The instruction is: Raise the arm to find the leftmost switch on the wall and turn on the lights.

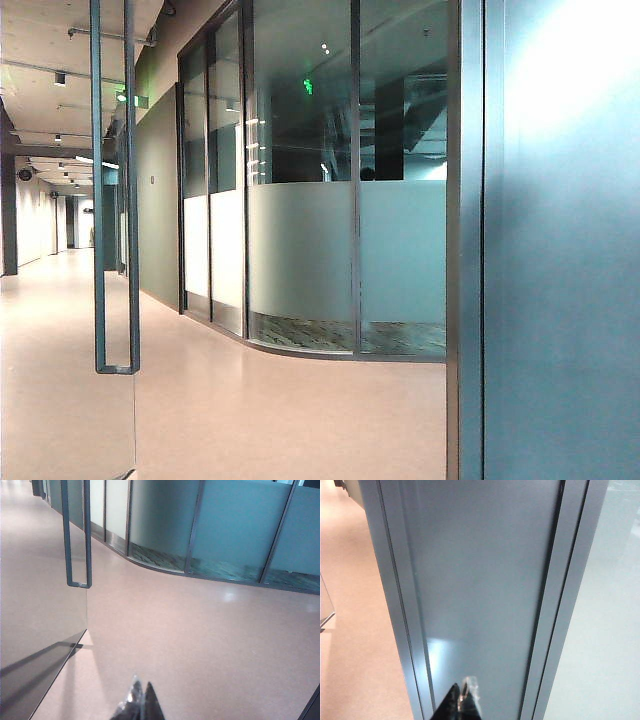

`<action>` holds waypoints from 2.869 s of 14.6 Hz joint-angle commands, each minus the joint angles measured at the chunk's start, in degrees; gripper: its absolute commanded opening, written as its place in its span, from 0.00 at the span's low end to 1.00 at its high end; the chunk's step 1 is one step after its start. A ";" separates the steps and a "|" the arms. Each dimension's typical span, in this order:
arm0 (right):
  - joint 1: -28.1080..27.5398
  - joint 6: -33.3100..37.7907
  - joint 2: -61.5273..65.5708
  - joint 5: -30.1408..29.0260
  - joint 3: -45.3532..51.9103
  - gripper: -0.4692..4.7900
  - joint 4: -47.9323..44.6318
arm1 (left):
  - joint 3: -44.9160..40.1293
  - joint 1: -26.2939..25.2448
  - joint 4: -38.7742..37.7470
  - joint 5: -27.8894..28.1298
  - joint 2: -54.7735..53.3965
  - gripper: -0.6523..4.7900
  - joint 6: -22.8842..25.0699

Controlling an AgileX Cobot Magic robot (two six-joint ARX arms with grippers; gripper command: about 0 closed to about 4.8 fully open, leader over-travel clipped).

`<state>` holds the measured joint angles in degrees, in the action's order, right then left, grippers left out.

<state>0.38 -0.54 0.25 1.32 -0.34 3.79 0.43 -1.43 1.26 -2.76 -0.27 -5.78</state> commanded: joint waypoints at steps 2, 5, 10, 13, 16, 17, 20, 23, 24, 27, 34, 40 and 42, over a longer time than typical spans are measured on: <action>0.09 -0.13 -0.15 0.04 -0.09 0.09 -1.03 | 0.09 0.00 0.55 0.15 0.04 0.11 0.44; 0.09 -0.13 -0.15 0.04 -0.09 0.09 -1.07 | 0.09 0.00 0.81 0.02 0.04 0.11 0.42; 0.13 2.54 -0.15 -1.07 -0.26 0.09 -12.09 | 0.55 0.00 12.98 2.58 0.04 0.11 -4.74; 0.07 1.88 -0.13 -0.76 -5.29 0.09 -19.47 | 6.51 0.00 15.43 2.95 0.02 0.11 -4.79; 0.04 -1.09 2.40 1.81 -16.20 0.09 -19.54 | 19.85 -0.11 17.31 3.80 -3.50 0.11 -4.24; 0.04 -1.42 5.20 4.46 -20.00 0.09 -19.67 | 24.65 -0.11 17.27 3.76 -8.02 0.11 -3.65; 0.04 -1.42 19.30 6.27 -36.44 0.09 -22.29 | 38.86 -0.11 18.14 0.61 -26.05 0.11 -3.74; 0.04 -1.42 36.44 4.92 -54.75 0.09 -21.84 | 56.24 -0.07 18.25 -2.47 -44.52 0.11 -3.91; 0.07 -1.40 41.55 4.94 -60.08 0.09 -21.86 | 62.73 -0.07 18.16 -2.47 -50.25 0.11 -3.89; 0.07 -1.18 54.60 2.14 -74.60 0.09 -19.82 | 76.15 -0.11 18.14 -2.45 -60.41 0.11 -3.56; 0.02 -0.98 61.61 2.16 -82.14 0.09 -17.81 | 87.32 -0.13 17.53 -13.38 -69.48 0.11 -0.50; 0.13 1.64 61.77 -6.01 -82.12 0.09 -15.67 | 87.36 2.71 20.11 -46.56 -69.46 0.11 -15.76; 0.13 1.81 62.36 -6.80 -82.12 0.09 -16.39 | 87.41 4.46 20.79 -50.97 -69.46 0.11 -16.11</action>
<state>0.58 0.89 62.28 -5.08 -82.24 -11.27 87.39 2.94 21.02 -51.46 -69.95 -21.47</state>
